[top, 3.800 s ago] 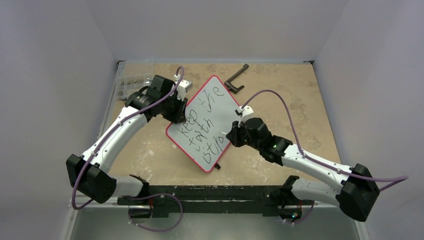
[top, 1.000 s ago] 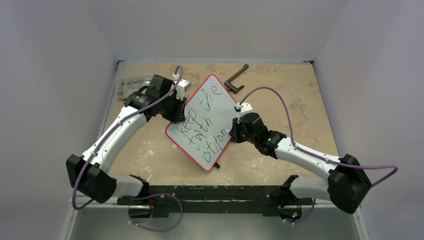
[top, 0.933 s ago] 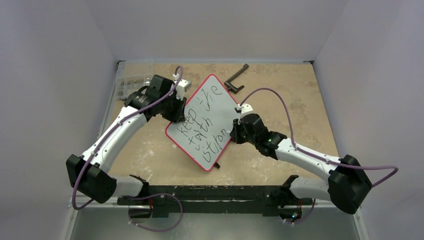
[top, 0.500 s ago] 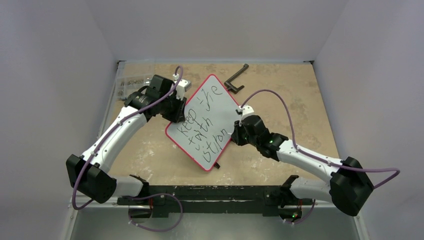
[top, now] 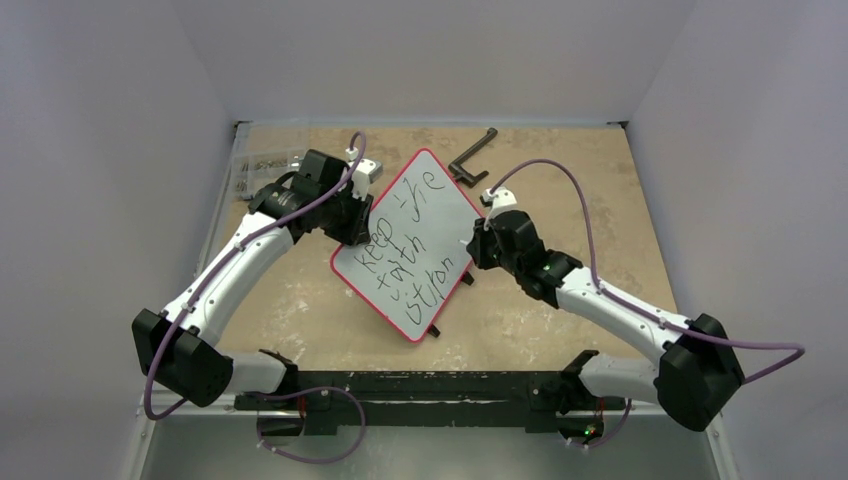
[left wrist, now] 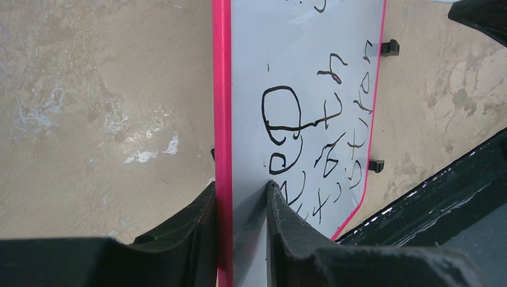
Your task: Write a sentence on the whiteboard
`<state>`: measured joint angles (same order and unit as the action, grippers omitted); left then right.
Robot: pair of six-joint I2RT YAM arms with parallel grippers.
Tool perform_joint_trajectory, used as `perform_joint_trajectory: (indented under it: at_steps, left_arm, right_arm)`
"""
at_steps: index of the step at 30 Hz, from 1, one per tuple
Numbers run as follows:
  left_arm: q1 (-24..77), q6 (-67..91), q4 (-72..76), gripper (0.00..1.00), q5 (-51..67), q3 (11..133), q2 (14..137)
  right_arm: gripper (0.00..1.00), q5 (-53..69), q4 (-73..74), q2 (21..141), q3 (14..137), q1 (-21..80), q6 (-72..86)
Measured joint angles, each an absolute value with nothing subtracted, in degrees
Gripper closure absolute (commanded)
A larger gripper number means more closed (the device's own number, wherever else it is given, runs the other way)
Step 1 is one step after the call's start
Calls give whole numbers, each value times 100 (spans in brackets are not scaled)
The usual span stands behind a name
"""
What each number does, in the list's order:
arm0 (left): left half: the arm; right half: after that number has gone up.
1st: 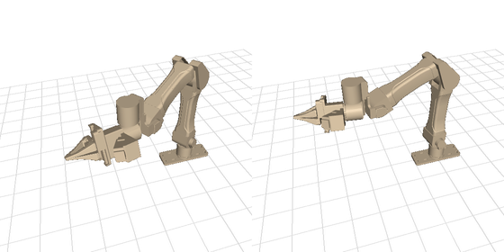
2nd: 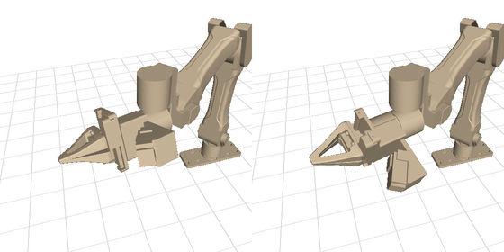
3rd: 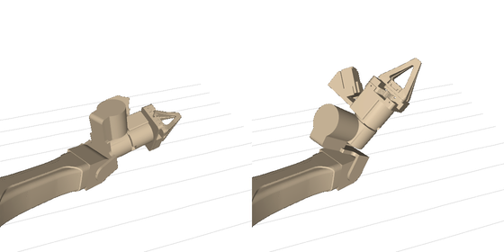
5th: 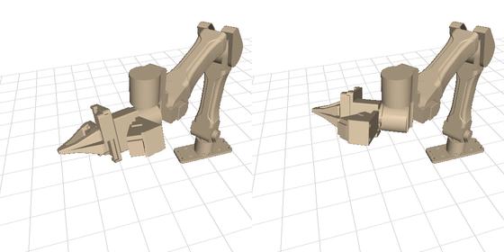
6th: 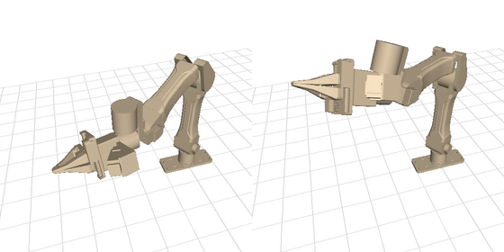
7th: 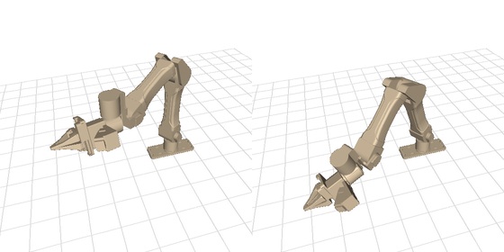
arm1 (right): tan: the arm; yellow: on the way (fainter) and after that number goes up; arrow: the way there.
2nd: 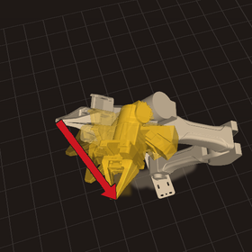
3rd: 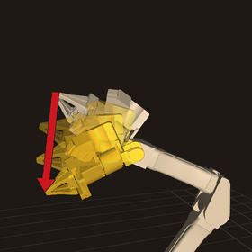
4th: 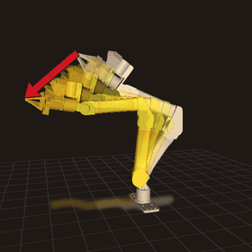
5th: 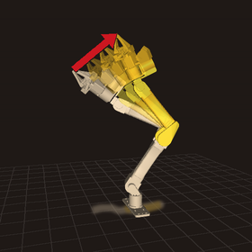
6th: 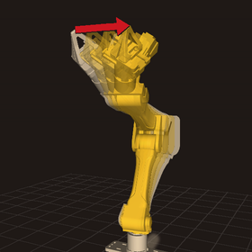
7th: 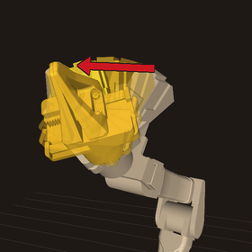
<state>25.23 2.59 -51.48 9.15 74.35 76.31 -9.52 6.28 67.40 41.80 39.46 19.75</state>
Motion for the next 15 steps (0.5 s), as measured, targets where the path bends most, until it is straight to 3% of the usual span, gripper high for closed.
perform_joint_trajectory:
  at_steps: [15]
  left_arm:
    - [2526,259,-5151,100,917,7435,7627]
  right_arm:
    - [100,-790,462,7474,4722,3684,1896]
